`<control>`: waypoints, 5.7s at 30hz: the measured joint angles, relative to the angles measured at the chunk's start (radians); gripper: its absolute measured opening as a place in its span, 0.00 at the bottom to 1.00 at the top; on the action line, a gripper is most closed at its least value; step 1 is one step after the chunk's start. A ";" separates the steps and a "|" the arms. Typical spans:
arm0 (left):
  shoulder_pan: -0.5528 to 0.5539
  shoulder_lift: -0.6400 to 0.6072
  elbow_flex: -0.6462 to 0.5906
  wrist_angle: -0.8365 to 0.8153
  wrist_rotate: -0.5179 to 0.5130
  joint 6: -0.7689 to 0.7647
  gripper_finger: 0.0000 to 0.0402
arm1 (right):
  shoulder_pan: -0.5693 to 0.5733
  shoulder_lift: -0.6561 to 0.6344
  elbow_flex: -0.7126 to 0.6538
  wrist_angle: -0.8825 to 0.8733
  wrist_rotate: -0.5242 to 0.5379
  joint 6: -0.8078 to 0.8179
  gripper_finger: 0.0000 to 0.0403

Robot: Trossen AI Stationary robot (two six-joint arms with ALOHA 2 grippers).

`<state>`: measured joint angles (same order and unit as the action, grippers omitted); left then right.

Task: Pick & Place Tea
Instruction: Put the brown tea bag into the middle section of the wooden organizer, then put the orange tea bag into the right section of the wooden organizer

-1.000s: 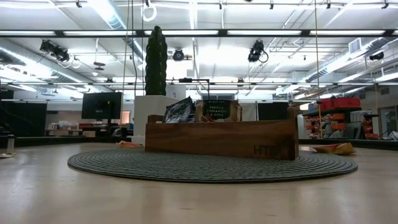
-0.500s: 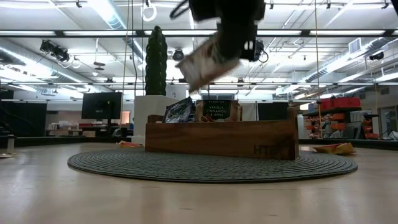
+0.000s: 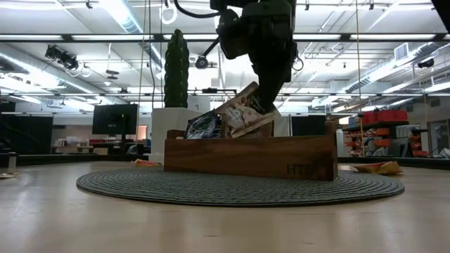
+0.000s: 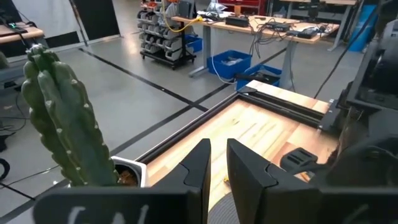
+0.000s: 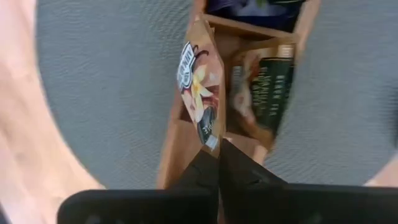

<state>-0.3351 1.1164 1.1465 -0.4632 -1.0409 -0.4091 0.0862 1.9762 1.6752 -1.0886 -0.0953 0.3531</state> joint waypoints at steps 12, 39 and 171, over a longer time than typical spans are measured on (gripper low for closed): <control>0.000 0.000 0.000 -0.039 0.001 -0.001 0.14 | -0.003 0.000 0.001 -0.068 0.052 -0.025 0.00; 0.020 0.000 0.000 -0.053 0.001 -0.033 0.14 | -0.020 0.057 0.033 -0.050 -0.054 -0.077 0.07; 0.052 0.024 0.000 -0.018 0.315 -0.343 0.14 | 0.226 -0.591 -0.415 0.477 0.933 0.100 0.00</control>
<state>-0.2833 1.1405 1.1464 -0.4815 -0.7259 -0.7518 0.3118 1.3849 1.2603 -0.6117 0.8376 0.4530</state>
